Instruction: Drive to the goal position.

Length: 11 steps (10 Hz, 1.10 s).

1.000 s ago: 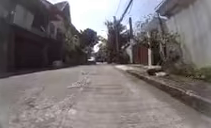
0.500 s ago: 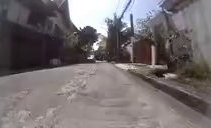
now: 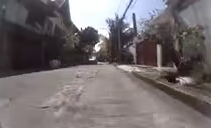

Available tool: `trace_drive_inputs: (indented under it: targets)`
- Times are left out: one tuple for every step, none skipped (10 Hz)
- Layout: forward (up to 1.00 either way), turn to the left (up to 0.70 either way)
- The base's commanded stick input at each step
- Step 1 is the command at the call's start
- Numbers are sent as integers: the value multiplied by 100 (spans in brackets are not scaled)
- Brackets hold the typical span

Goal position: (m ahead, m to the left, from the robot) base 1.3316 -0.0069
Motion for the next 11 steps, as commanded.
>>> trace_drive_inputs:
  targets:
    - [100, 7]
    - [100, 8]
    - [100, 7]
    - [100, 7]
    - [100, 7]
    - [100, 7]
    - [100, 5]
    - [100, 4]
    - [100, 1]
    - [25, 0]
    - [0, 0]
